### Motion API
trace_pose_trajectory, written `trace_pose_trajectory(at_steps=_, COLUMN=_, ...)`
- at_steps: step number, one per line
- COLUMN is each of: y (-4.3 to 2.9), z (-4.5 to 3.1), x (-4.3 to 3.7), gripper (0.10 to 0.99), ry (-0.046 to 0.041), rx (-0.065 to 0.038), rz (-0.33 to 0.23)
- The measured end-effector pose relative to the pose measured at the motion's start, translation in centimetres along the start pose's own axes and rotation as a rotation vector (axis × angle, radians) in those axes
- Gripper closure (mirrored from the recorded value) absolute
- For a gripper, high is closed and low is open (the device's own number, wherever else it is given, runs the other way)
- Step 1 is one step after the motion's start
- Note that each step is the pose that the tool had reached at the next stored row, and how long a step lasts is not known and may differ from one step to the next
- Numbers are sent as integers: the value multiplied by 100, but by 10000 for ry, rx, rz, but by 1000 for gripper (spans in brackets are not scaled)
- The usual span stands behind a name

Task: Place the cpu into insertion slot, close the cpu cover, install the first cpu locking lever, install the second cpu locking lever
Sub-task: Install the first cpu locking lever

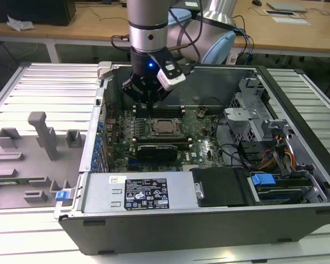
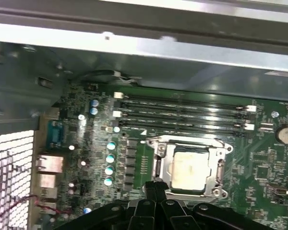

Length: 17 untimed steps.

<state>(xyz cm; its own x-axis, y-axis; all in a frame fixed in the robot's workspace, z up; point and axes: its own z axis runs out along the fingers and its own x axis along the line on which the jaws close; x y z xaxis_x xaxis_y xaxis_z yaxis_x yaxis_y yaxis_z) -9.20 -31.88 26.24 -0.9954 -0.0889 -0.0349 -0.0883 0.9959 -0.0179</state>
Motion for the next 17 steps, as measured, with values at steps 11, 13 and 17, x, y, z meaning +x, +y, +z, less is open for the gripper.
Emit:
trace_pose_trajectory(at_steps=11, y=16, z=3, x=181, gripper=980, ry=-153, rx=-1319, rz=50)
trace_pose_trajectory(at_steps=13, y=16, z=4, x=197, gripper=980, ry=-185, rx=-1675, rz=64)
trace_pose_trajectory(at_steps=17, y=15, z=18, x=216, gripper=980, ry=-225, rx=-2125, rz=81)
